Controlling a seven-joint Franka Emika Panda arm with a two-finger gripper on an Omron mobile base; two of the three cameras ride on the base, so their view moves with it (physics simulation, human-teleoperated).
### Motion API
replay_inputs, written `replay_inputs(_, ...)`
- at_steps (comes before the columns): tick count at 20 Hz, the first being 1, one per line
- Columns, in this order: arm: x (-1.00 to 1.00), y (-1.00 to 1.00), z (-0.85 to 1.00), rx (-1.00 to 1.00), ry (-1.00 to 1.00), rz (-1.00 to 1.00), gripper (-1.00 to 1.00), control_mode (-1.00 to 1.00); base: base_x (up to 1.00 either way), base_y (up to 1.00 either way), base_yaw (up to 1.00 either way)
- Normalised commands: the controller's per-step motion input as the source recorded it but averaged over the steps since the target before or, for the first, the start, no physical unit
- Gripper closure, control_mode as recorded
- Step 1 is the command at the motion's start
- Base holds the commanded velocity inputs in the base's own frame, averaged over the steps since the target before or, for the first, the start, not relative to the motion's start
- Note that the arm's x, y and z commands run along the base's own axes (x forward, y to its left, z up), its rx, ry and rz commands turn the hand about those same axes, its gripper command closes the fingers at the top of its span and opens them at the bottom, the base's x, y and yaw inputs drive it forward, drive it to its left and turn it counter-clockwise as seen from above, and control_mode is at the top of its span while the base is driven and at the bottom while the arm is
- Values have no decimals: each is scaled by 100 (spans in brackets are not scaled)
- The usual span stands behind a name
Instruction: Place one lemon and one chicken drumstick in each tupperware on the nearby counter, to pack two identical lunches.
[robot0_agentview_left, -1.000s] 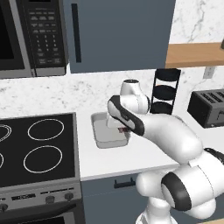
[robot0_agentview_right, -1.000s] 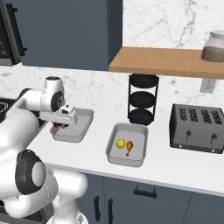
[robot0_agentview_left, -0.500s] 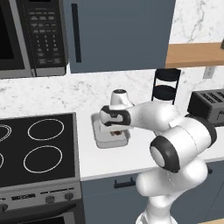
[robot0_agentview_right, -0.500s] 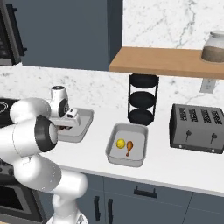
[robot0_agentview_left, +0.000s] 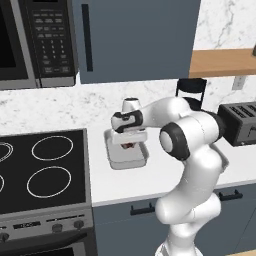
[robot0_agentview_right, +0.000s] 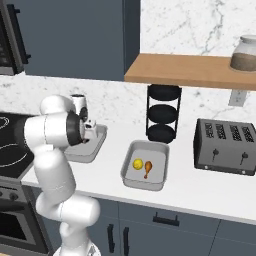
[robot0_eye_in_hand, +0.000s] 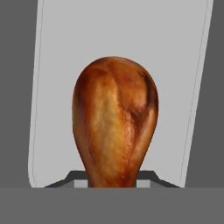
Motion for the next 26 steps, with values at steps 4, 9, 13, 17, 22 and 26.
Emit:
replay_inputs(4, 43, 33, -40, 0, -1, 3, 100, -100, 0, 0, 0)
replay_inputs(9, 8, 27, -27, 0, -1, 2, 100, -100, 0, 0, 0)
replay_inputs(13, 0, 1, -25, 0, -1, 0, 100, -100, 0, 0, 0)
replay_inputs(17, 0, 0, -54, 0, -10, 0, 100, -100, 0, 0, 0)
replay_inputs(22, 6, 2, -16, 0, -21, 7, 100, -100, 0, 0, 0)
replay_inputs(26, 22, 0, 0, 0, -9, 15, 100, -100, 0, 0, 0)
